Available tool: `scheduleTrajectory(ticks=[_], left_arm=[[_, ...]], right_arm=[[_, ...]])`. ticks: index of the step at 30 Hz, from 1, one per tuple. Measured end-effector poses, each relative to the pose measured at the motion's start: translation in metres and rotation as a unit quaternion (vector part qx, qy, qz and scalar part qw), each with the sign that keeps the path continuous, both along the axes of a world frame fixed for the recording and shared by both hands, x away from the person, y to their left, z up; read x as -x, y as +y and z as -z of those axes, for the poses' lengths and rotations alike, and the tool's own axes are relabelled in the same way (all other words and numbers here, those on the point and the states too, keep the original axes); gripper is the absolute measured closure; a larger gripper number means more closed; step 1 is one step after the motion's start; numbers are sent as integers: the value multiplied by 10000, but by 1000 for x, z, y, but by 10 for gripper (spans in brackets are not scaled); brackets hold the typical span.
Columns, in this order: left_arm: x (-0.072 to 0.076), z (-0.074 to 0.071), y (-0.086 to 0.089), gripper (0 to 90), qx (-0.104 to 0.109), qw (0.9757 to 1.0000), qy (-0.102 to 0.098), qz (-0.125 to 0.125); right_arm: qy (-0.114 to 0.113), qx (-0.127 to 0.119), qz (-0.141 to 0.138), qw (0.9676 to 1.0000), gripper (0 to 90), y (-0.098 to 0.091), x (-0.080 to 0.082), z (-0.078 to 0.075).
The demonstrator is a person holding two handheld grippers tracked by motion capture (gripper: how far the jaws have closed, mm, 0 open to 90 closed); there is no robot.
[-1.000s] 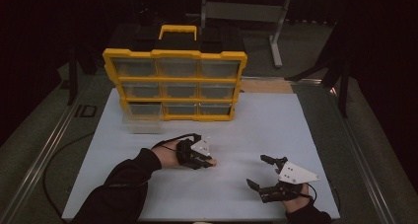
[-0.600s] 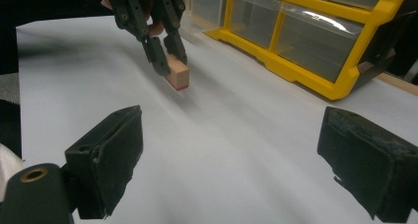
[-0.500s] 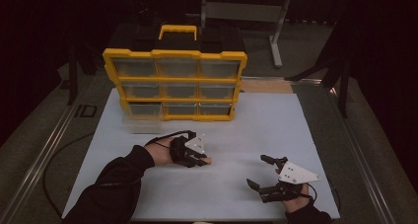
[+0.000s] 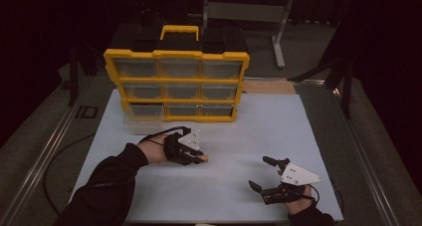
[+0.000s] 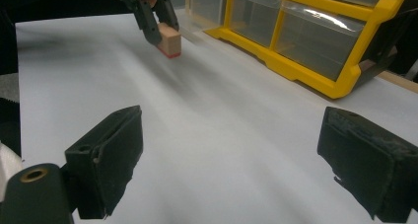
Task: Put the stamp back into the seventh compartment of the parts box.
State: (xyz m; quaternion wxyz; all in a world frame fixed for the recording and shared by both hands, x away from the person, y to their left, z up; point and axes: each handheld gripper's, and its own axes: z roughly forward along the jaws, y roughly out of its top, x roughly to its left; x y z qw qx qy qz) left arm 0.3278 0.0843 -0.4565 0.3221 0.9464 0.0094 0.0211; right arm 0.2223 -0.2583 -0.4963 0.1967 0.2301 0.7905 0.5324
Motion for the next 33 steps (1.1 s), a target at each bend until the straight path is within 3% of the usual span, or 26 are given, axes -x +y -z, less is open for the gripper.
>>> scheduleTrajectory(ticks=[9, 29, 33], left_arm=[[0, -18, 10, 751, 95, 9999, -70, -17], [-7, -57, 42, 751, 218, 9988, -199, -378], [-10, -66, 48, 752, 210, 9983, -298, -458]], right_arm=[[-7, -18, -10, 10000, 102, 0, 0, 0], [-4, 7, -1, 10000, 102, 0, 0, 0], [12, -8, 13, 10000, 102, 0, 1, -1]])
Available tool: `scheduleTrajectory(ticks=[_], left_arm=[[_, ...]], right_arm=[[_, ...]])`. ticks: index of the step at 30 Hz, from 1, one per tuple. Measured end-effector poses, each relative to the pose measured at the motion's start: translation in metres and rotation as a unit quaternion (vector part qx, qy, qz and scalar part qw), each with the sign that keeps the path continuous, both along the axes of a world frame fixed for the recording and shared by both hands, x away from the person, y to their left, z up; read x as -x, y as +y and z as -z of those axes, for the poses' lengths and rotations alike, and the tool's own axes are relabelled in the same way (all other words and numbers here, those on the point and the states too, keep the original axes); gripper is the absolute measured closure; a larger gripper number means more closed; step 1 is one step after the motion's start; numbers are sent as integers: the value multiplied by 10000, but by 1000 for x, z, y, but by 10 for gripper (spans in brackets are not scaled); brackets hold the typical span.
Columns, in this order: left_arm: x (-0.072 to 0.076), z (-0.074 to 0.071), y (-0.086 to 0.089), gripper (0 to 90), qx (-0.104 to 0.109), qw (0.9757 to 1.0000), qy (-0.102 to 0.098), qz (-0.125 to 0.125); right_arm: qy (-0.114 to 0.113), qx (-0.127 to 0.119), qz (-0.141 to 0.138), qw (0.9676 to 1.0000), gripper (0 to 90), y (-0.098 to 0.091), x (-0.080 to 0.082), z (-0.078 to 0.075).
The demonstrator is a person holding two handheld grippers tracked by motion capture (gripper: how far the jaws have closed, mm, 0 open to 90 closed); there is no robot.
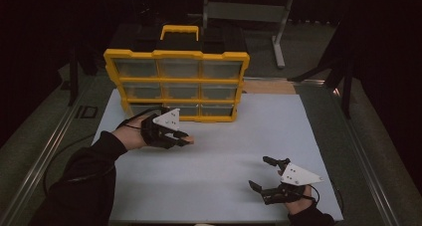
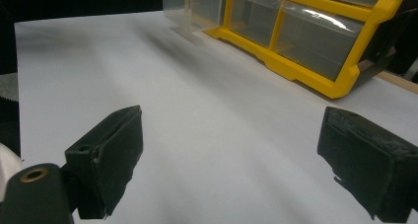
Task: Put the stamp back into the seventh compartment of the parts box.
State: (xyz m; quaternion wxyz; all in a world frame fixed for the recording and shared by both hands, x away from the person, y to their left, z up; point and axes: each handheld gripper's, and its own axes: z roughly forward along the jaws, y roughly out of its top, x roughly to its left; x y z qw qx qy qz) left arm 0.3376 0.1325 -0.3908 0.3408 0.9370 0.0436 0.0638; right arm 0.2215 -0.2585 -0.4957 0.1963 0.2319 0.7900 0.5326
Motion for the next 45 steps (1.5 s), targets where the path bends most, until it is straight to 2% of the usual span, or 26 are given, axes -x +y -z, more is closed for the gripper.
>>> scheduleTrajectory(ticks=[12, 24, 32, 41, 45], left_arm=[[-10, -20, 29, 752, 126, 9987, -149, -468], [-20, -30, 56, 751, 150, 9949, -224, -977], [-27, -37, 73, 751, 249, 9904, -257, -1336], [-36, -39, 89, 751, 365, 9808, -308, -1893], [-38, -35, 91, 751, 325, 9786, -306, -2008]], right_arm=[[-18, 16, -17, 10000, 102, 0, -1, 1], [-18, 26, -7, 10000, 102, 1, 0, 0], [-7, 13, -9, 10000, 102, 0, 0, 0], [-13, 18, -7, 10000, 102, 1, 0, 0], [-11, 16, -7, 10000, 102, 0, 0, 0]])
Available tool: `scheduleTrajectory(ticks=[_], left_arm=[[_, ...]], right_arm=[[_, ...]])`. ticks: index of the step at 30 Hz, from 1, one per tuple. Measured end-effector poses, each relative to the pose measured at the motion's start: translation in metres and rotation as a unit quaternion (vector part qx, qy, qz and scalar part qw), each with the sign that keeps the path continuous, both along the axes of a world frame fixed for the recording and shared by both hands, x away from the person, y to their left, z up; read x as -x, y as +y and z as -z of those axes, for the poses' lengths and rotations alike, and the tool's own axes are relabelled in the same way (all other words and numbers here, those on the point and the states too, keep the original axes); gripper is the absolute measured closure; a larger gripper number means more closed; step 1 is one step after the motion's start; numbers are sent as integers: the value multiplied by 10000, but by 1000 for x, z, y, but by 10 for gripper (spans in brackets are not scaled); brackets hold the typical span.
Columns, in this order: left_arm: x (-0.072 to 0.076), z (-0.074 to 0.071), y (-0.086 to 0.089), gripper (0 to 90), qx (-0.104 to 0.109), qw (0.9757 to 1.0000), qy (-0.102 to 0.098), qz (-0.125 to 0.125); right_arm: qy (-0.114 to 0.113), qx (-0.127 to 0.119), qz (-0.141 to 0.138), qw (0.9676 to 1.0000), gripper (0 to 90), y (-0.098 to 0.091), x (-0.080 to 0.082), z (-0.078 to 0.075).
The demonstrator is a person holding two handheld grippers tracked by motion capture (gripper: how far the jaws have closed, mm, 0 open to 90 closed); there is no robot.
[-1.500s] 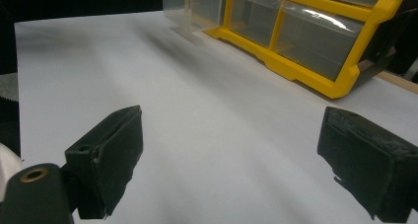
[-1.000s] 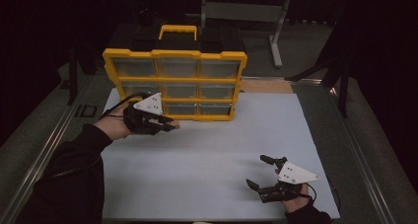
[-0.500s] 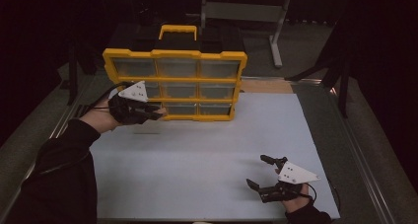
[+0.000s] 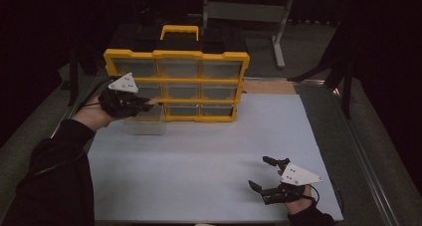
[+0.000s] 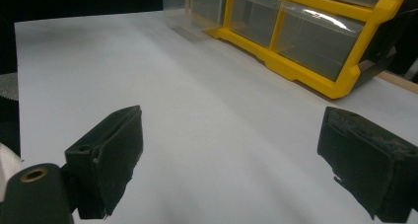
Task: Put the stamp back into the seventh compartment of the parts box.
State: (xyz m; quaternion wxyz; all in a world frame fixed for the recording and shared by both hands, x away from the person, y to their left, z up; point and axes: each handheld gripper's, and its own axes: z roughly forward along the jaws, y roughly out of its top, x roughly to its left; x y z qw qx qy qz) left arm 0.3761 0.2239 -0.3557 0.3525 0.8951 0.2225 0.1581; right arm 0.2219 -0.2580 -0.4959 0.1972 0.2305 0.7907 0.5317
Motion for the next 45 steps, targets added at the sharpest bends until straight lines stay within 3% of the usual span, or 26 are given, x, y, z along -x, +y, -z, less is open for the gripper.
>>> scheduleTrajectory(ticks=[4, 17, 45], left_arm=[[-4, 3, 1, 751, 33, 9996, -7, -295], [-12, 28, 5, 750, 108, 9976, 95, -678], [-25, 79, 2, 748, 38, 9948, 399, -932]], right_arm=[[1, 4, -1, 10000, 102, 0, 0, 0], [-2, 9, 5, 10000, 102, 0, 0, 0], [-12, 33, 13, 10000, 114, -1, 1, 0]])
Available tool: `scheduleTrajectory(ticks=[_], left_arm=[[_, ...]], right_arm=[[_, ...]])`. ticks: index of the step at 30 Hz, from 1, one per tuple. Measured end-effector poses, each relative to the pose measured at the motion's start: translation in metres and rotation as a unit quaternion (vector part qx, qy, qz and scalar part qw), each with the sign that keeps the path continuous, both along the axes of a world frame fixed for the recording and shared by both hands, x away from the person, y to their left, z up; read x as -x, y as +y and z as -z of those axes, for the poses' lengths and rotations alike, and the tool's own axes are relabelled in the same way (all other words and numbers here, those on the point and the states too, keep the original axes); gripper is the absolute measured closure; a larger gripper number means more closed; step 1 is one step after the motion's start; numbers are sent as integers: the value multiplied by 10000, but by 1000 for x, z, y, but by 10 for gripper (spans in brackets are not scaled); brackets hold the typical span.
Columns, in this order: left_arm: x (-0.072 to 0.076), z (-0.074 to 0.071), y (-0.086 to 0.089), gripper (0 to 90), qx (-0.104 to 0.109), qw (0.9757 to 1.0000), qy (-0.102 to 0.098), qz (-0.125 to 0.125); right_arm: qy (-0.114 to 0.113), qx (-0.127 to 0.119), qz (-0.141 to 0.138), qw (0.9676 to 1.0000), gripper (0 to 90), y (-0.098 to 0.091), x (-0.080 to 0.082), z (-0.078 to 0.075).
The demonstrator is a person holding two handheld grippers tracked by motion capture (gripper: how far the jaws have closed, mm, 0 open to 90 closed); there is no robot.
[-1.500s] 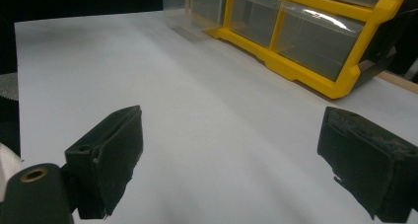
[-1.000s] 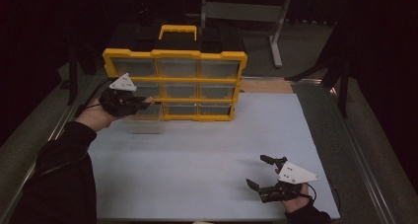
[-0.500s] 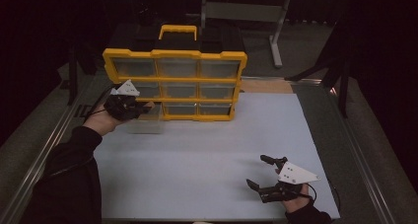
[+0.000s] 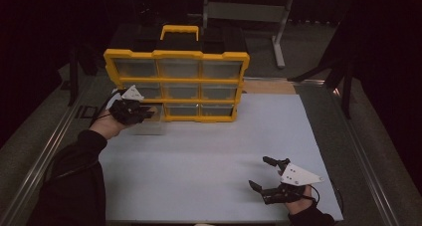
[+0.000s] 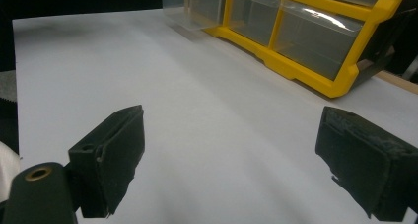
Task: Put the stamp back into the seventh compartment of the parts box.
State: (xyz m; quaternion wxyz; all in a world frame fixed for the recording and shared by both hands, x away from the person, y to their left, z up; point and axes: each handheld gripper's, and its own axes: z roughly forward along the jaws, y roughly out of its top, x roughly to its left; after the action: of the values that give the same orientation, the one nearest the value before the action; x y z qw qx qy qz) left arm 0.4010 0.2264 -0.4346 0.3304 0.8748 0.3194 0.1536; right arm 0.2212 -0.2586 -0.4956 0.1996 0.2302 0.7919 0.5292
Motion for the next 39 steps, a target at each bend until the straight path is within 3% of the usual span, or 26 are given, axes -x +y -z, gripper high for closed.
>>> scheduleTrajectory(ticks=[7, 13, 22, 29, 33, 36, 39], left_arm=[[-4, 8, -2, 747, -94, 9998, 131, -93], [-6, 11, -1, 746, -49, 9997, 173, -165], [-2, 1, 2, 398, 64, 9996, 27, -283], [3, -6, 2, 221, 129, 9996, 9, -263], [6, -9, 4, 99, 223, 9994, 106, -258], [8, -11, 8, 0, 460, 9986, 246, -74], [14, -12, 11, 0, 591, 9981, 187, 5]], right_arm=[[-2, 9, -3, 10000, 113, 0, 0, 0], [5, 12, -1, 10000, 112, 0, 0, 0], [2, 13, -1, 10000, 112, 0, 0, 0], [6, 8, 4, 10000, 113, 0, 0, 0], [-6, 14, -8, 10000, 112, 0, 0, 0], [8, 3, 1, 10000, 112, 1, 0, 0], [10, -5, 6, 10000, 112, 0, 0, 0]])
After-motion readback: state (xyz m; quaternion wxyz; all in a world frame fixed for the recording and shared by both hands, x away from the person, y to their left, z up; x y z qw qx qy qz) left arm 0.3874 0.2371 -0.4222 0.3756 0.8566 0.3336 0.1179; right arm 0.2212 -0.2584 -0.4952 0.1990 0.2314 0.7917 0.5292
